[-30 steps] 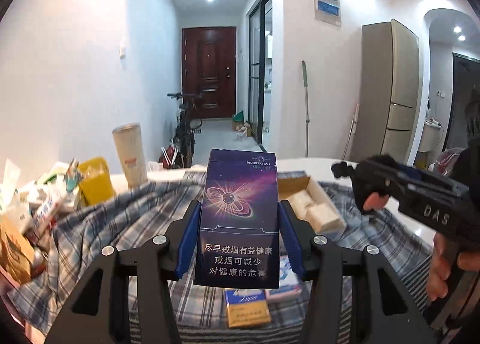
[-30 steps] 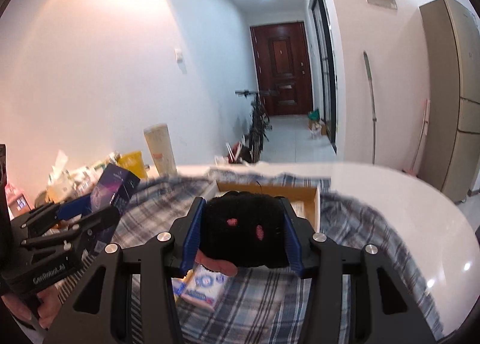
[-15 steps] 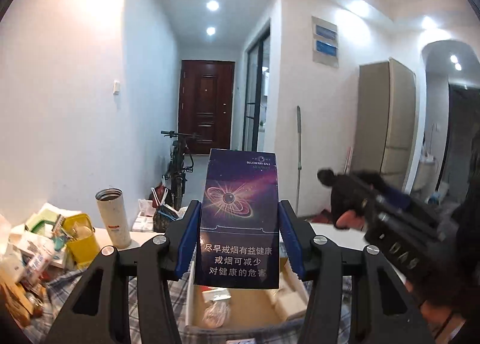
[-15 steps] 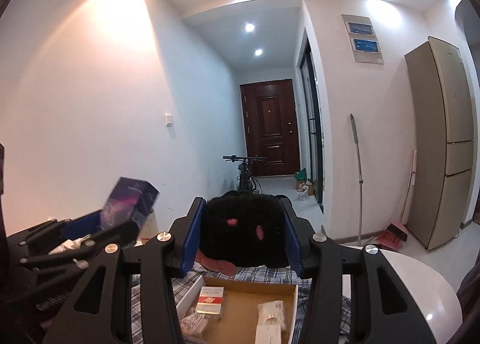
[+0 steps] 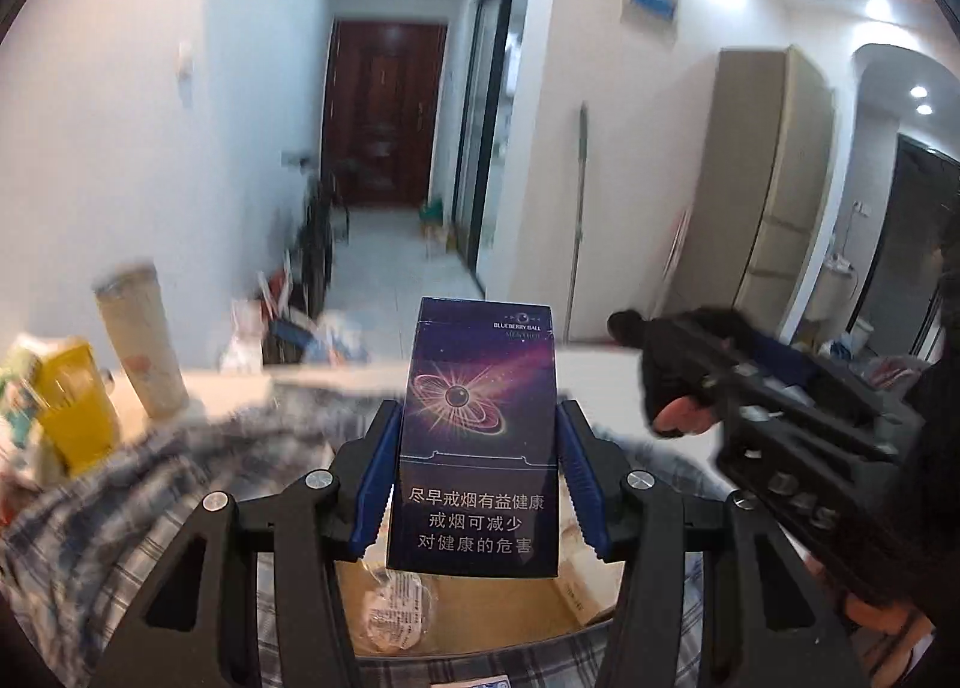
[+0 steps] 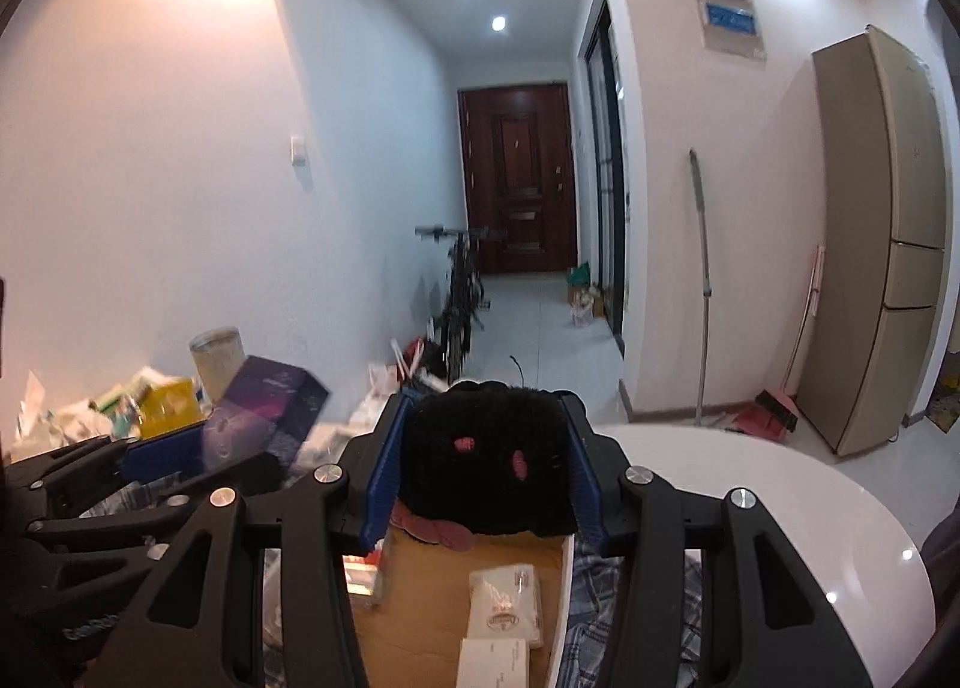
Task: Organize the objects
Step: 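Carry the purple pack into the cardboard box and open the left gripper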
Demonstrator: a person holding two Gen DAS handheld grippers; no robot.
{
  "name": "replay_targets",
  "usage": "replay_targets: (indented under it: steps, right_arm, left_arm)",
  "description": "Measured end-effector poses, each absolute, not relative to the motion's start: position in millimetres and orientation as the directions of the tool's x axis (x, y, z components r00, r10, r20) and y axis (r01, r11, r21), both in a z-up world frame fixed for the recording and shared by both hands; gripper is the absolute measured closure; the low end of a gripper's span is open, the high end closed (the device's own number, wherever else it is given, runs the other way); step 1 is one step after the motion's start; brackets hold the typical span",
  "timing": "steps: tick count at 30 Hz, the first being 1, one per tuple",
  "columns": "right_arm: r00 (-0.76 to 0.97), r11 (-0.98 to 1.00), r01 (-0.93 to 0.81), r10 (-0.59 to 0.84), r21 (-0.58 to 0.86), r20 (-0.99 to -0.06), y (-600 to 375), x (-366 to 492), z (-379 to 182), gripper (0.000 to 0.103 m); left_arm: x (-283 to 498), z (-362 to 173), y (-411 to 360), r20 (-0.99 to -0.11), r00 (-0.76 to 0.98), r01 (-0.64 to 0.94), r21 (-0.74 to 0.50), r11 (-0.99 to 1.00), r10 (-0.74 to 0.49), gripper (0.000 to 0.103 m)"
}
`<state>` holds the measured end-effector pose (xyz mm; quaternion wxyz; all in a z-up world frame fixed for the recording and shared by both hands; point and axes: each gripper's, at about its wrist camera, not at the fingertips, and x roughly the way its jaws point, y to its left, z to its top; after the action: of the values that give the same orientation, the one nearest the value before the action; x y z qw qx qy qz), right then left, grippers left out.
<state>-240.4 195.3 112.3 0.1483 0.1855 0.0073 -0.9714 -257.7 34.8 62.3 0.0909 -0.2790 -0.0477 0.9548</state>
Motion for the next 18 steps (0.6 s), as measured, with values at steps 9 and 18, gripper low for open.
replay_targets:
  steps: [9, 18]
  right_arm:
    - [-0.839, -0.968, 0.242, -0.246, 0.074, -0.485, 209.6, -276.7, 70.1, 0.056]
    - [-0.823, -0.972, 0.226, -0.229, 0.069, -0.521, 218.1, -290.0, 63.6, 0.056]
  left_arm:
    - [-301.1, -13.4, 41.4, -0.706, -0.655, -0.129, -0.246, -0.961, 0.269, 0.049]
    - [-295.9, -37.7, 68.9, -0.791, -0.570, -0.112, -0.191, -0.975, 0.221, 0.049]
